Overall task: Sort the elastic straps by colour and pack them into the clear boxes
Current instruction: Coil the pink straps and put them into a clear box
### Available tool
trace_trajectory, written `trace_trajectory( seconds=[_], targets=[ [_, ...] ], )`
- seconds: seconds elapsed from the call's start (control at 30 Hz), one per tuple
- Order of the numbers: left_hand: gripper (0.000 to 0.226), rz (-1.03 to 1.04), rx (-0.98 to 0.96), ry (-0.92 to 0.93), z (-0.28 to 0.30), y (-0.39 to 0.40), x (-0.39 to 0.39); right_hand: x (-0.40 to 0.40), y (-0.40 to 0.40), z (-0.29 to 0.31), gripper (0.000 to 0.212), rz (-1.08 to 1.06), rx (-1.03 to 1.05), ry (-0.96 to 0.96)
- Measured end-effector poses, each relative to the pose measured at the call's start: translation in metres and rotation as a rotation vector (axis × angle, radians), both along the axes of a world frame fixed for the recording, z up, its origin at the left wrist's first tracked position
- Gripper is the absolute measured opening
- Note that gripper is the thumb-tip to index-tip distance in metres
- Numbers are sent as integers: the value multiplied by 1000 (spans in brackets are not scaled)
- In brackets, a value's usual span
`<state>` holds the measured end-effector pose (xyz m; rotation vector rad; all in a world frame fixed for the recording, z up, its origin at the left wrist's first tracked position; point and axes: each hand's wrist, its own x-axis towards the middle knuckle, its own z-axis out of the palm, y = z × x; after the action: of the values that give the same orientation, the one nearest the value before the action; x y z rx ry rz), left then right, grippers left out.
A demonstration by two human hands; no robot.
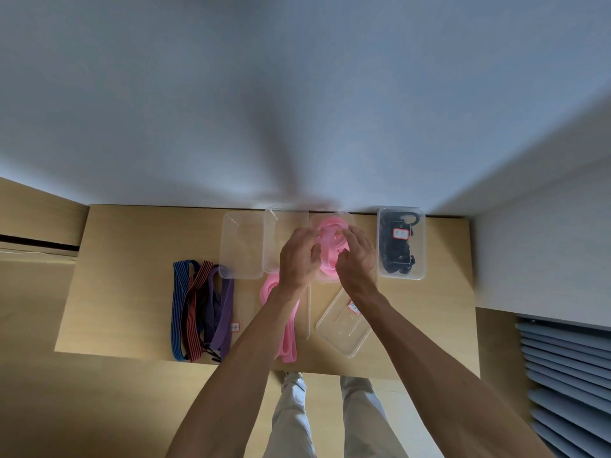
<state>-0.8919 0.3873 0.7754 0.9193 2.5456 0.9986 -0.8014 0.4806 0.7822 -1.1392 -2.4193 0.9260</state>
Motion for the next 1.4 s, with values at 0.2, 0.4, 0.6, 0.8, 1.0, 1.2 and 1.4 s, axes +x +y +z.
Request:
trace_trajectory(
  seconds=[0.2,0.4,0.6,0.8,1.0,1.2,1.4],
  targets=[
    [11,157,-3,-74,9,-10,19,26,-6,0,38,-315,-202,-37],
    [12,170,-154,-172,-2,-43,71,79,-33,-16,15,-399,-393,-354],
    [25,-150,-508,-300,-21,-39,100,98,-53,-29,37,-479,-472,-491],
    [4,24,-548,-400,-31,-30,110,95,-50,-35,42,-773,-608,-231],
    [8,-20,-486,-361,-31,-48,112,121,-49,-40,38,-857,-640,-176],
    [4,-99,-221,-382,-1,-62,111,125,-51,-9,29,-829,-466,29],
    [9,144,-2,-258,38,-23,66,82,-27,29,37,-655,-443,212]
  ],
)
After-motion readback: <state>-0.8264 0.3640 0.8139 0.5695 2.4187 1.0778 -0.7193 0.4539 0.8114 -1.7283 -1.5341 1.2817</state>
